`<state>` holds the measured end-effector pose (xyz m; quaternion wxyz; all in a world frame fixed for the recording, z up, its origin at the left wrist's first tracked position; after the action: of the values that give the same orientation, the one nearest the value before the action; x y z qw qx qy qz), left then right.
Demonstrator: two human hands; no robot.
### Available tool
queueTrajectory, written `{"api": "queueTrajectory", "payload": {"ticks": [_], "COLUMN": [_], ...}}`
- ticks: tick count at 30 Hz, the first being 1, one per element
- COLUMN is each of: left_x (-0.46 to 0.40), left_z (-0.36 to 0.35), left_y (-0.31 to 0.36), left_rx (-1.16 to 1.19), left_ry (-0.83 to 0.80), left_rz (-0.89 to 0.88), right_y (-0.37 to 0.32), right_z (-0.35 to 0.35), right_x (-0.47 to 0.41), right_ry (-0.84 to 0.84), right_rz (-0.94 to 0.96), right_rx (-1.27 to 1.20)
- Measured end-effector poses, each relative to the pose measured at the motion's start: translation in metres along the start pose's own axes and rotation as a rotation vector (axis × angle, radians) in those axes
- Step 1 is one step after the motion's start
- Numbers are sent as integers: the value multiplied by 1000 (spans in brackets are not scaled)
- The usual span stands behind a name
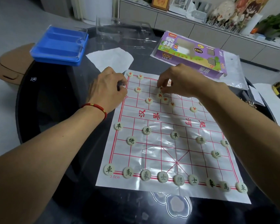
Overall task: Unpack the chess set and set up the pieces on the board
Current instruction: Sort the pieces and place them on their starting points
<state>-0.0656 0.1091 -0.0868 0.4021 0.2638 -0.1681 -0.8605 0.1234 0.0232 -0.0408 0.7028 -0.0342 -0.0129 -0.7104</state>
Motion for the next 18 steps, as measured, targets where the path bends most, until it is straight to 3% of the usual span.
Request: {"api": "queueTrajectory", "payload": {"ticks": [8,14,18], "left_x": [-1,-1,-1], "left_z": [-1,2,1], "left_y": [0,1,1], "left_rx": [-13,-3,1], "left_ry": [-8,0,2], "left_rz": [-1,-6,0], "right_y": [-8,-13,-1], "right_z": [17,5,13], "right_x": [-23,-47,-43], "right_ry": [187,92,176], "right_rz": [-41,-130,-170], "right_rx": [18,113,114]}}
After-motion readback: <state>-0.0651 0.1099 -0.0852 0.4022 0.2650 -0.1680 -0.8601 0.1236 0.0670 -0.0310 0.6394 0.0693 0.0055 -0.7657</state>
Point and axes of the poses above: each hand's wrist, its own x-axis away from the middle knuckle, its own z-axis out of the back of the hand, y = z × x, the point moved 6 cm from there along -x, towards the middle knuckle
